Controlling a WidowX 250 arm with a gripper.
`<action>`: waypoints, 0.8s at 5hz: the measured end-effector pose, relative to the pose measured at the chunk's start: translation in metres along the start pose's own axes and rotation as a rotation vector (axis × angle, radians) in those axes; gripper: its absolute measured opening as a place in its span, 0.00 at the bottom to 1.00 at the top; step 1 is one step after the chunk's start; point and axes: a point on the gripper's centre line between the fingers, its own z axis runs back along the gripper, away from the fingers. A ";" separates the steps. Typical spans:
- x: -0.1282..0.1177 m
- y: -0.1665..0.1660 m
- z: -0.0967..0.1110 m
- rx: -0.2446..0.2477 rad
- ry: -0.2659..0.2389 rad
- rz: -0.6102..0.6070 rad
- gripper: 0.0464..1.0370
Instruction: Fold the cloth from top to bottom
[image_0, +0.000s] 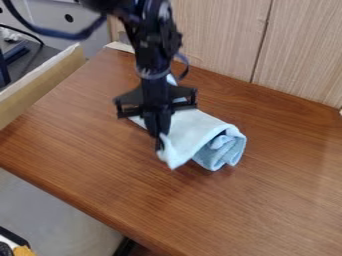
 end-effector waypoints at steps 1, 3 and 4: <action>-0.002 0.013 -0.024 0.019 0.020 0.010 0.02; -0.004 0.022 -0.045 0.045 0.031 0.021 0.04; -0.004 0.024 -0.045 0.060 0.041 0.026 0.15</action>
